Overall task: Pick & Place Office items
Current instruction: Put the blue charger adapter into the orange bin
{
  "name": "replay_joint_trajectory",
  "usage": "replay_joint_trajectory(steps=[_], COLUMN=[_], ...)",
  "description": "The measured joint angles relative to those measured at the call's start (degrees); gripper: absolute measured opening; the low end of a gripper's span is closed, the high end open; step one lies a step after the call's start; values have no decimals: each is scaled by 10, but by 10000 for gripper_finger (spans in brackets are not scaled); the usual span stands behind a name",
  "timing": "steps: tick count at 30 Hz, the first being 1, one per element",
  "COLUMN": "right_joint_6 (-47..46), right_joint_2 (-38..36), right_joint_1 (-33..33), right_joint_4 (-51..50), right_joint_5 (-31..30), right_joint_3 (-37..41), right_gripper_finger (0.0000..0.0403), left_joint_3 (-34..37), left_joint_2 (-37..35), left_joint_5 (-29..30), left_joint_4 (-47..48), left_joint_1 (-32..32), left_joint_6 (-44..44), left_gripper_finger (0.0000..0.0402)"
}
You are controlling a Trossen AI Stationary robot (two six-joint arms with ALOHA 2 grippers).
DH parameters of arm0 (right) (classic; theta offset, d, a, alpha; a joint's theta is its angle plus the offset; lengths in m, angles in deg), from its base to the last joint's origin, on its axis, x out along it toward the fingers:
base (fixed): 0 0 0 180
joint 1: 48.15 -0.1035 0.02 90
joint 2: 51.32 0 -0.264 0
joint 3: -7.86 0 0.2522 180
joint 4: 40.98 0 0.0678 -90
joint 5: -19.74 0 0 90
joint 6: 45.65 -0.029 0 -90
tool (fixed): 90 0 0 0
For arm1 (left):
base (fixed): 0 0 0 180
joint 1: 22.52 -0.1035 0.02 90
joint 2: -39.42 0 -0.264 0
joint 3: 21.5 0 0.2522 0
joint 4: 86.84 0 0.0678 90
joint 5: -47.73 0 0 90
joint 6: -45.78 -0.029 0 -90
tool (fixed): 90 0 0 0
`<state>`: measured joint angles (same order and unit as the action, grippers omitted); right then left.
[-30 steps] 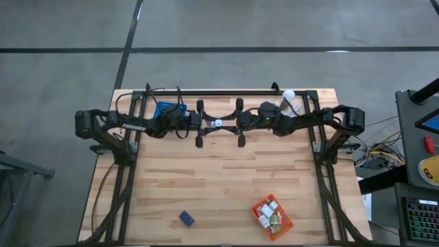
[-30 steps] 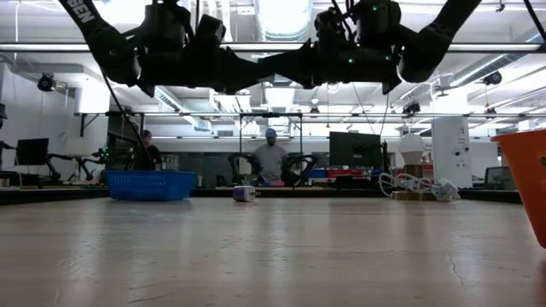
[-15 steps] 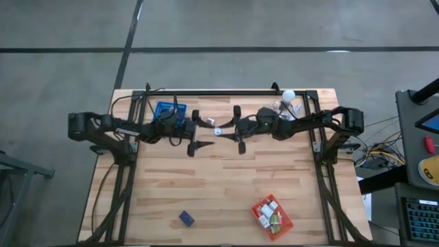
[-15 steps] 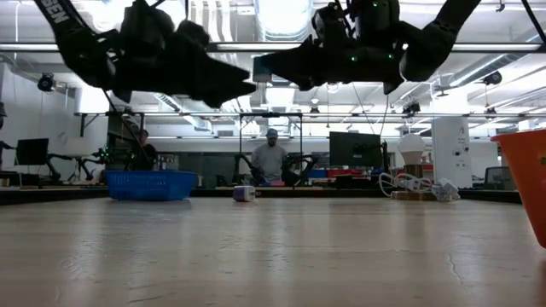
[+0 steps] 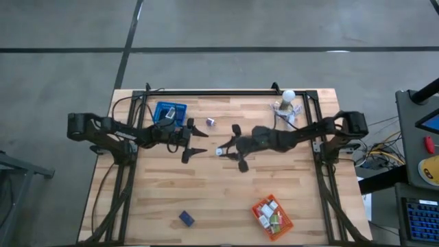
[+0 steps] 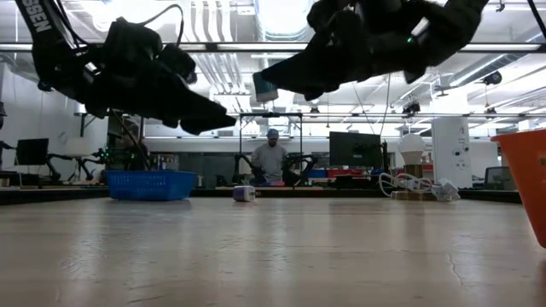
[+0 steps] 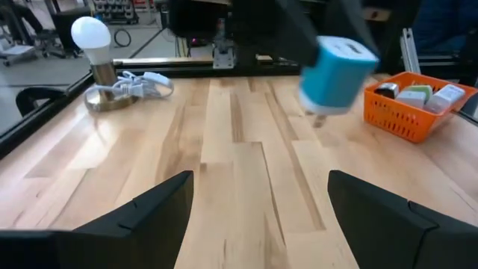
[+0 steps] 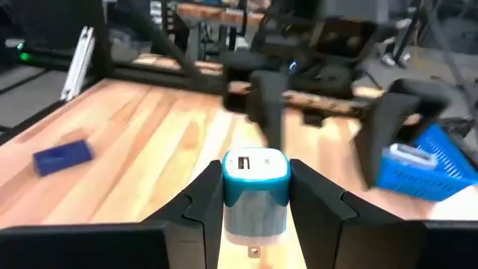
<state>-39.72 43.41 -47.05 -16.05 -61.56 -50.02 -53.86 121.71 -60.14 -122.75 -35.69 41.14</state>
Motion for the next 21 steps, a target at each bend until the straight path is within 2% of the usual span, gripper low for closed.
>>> replay_joint_trajectory(steps=[9,15,21], right_joint_6=[-46,-146,-288], right_joint_2=[-60,-100,-131], right_joint_1=[-115,-214,-320], right_joint_4=[-154,-277,-384], right_joint_5=[-139,-253,-353], right_joint_3=[0,1,-1], right_gripper_finger=[114,114,114], left_joint_3=[16,21,21], left_joint_2=[0,0,0], left_joint_5=[14,16,16], left_joint_4=[0,-1,0], left_joint_1=[0,0,0], left_joint_6=[-8,-9,-16], left_gripper_finger=[308,308,308])
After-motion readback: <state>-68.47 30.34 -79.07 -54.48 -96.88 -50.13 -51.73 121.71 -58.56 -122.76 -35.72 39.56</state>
